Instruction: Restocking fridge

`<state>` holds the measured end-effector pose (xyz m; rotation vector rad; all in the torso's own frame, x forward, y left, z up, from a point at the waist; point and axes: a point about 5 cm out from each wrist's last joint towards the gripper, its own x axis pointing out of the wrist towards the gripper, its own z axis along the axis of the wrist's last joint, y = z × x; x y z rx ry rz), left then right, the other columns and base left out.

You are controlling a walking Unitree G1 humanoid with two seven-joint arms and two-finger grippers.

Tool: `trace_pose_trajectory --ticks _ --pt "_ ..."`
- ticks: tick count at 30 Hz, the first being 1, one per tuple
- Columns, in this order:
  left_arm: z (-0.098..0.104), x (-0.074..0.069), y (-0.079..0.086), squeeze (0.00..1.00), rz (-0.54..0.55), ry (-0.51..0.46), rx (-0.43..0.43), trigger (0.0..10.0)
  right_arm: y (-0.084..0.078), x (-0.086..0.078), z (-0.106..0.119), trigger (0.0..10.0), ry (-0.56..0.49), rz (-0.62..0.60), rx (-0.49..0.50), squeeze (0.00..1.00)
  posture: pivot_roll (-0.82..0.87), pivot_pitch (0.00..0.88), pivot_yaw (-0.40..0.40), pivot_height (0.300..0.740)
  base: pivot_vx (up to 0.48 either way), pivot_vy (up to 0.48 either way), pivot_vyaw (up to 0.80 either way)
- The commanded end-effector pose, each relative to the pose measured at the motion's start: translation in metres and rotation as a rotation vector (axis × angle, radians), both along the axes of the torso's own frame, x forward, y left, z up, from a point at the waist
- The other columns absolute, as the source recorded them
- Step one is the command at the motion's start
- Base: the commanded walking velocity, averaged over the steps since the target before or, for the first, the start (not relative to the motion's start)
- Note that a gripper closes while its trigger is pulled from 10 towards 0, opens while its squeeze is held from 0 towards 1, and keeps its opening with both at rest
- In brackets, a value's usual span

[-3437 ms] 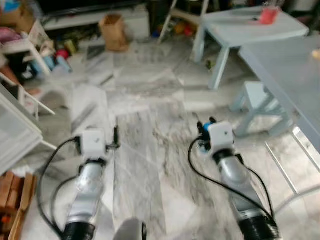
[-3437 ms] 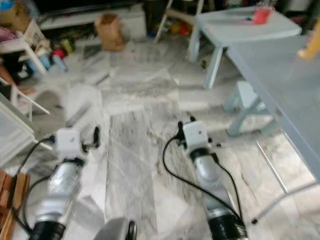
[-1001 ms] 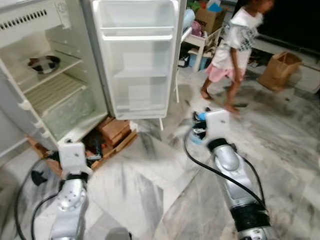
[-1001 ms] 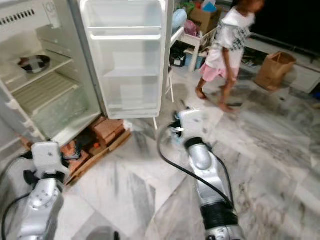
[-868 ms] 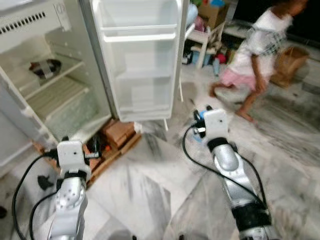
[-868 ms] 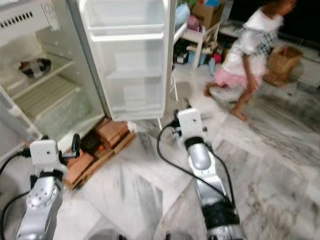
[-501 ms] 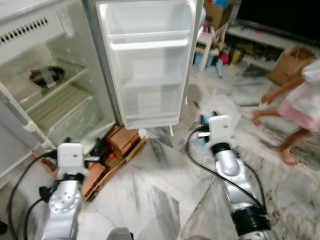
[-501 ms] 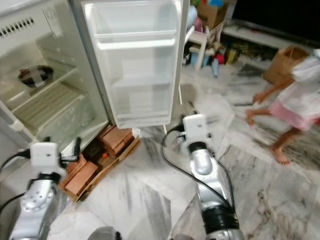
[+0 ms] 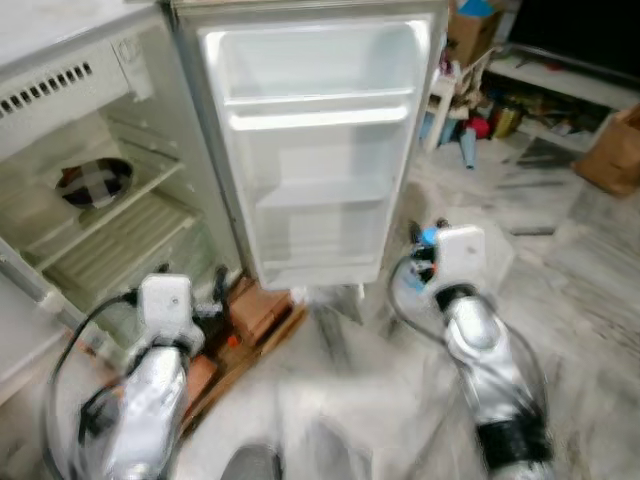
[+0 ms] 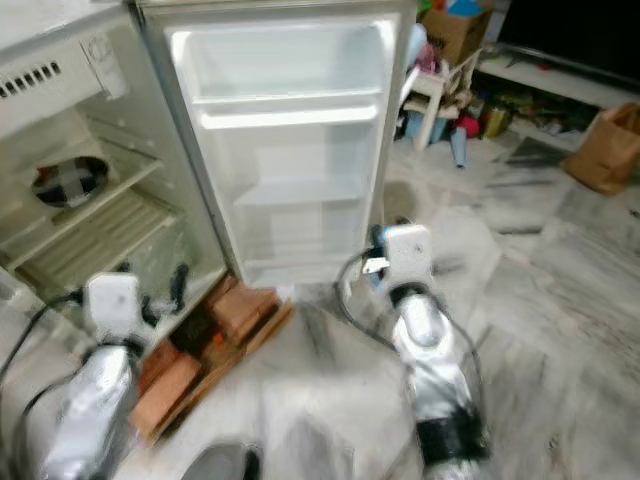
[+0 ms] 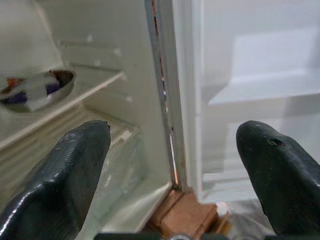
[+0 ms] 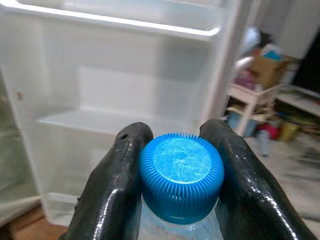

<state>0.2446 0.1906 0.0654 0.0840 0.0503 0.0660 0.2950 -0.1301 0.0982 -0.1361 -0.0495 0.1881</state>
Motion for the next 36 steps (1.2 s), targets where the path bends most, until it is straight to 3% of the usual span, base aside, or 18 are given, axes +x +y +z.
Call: trace_pose_trajectory --ticks 1,8,17,25,36 --pt "0.000 0.001 -0.006 0.00 -0.008 0.002 -0.015 10.0 -0.011 0.002 0.007 10.0 -0.031 -0.023 -0.015 0.00 0.10 0.065 -0.013 0.740 0.334 0.345 0.00" --pt "0.000 0.001 -0.006 0.00 -0.020 0.004 -0.010 10.0 -0.009 0.003 0.005 10.0 -0.025 -0.015 -0.017 0.00 0.09 0.062 -0.003 0.740 0.260 0.112 0.00" --pt "0.000 0.003 -0.010 0.00 -0.034 0.009 -0.020 10.0 0.001 -0.004 0.002 10.0 -0.020 0.024 -0.019 0.00 0.09 0.064 0.004 0.740 0.000 0.395 0.00" --pt "-0.005 0.003 -0.010 0.00 -0.040 0.039 -0.031 10.0 -0.005 -0.010 -0.005 10.0 -0.002 -0.010 -0.016 0.00 0.07 0.065 0.018 0.740 0.000 0.000 0.00" --pt "-0.001 0.002 -0.009 0.00 -0.068 0.010 -0.017 10.0 -0.004 -0.001 0.000 10.0 -0.016 -0.022 -0.016 0.00 0.09 0.068 0.006 0.740 0.000 0.000 0.00"
